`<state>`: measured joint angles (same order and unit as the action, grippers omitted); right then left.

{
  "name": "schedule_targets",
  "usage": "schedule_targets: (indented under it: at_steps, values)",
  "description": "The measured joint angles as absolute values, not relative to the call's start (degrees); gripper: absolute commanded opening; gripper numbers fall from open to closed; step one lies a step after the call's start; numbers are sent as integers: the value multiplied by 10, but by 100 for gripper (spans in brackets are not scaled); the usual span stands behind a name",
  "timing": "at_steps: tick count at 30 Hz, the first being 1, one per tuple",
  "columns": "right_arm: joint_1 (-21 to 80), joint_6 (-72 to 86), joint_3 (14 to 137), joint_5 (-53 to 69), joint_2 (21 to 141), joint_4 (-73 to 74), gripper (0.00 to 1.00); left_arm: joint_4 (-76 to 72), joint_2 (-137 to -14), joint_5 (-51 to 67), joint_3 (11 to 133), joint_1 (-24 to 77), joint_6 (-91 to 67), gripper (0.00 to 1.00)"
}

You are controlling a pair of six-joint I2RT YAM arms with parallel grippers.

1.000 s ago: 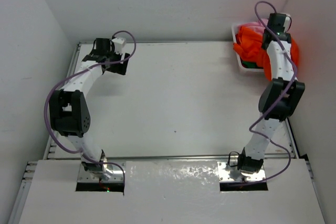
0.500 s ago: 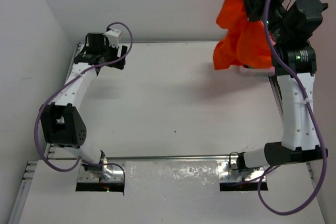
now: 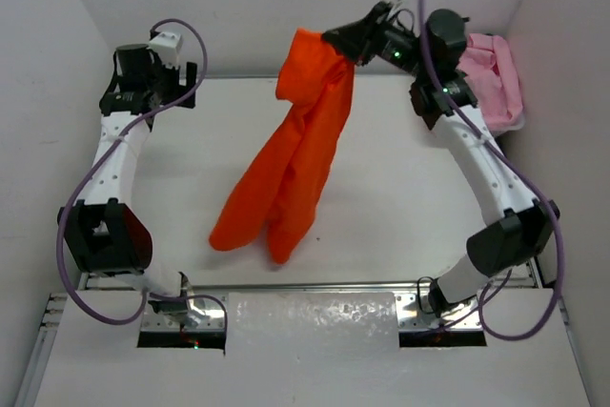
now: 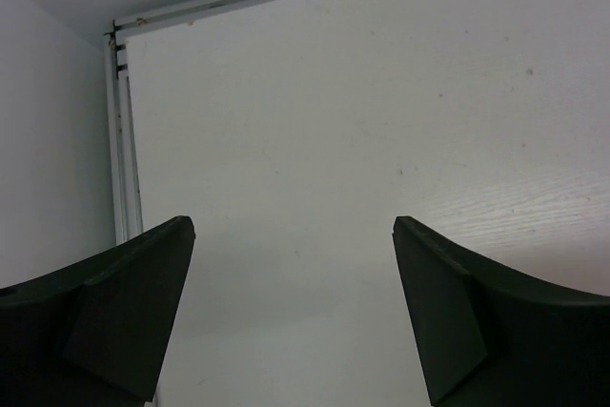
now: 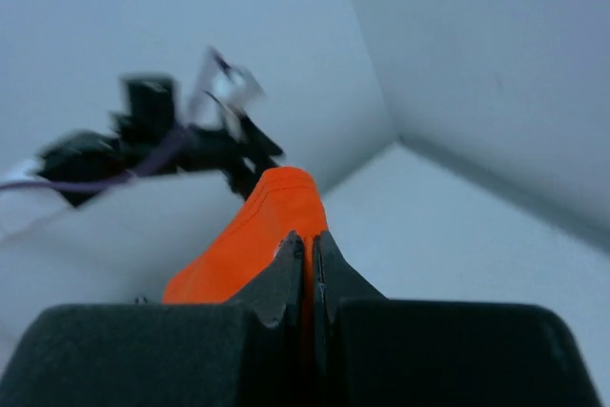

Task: Fold and stack the t-shirts
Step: Move the tshirt to the center of the board, then flatten out the tshirt

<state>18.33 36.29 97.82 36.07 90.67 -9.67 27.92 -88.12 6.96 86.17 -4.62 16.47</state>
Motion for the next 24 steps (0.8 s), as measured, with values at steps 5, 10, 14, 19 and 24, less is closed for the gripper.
schedule_targets:
  at_steps: [5,10,14,19,24]
  values:
    - [182,314,865,309,943,-9,0,314,-876,151,861,-52,227,81]
    - [168,283,769,294,973,30,0,397,-867,219,810,-30,355,79]
    - [138,293,702,319,1011,2,0,464,-868,217,726,-12,437,79]
    - [113,298,663,332,1060,-15,0,487,-868,185,621,-7,491,82]
    - [115,298,658,343,1071,-30,0,491,-888,193,602,-7,511,78]
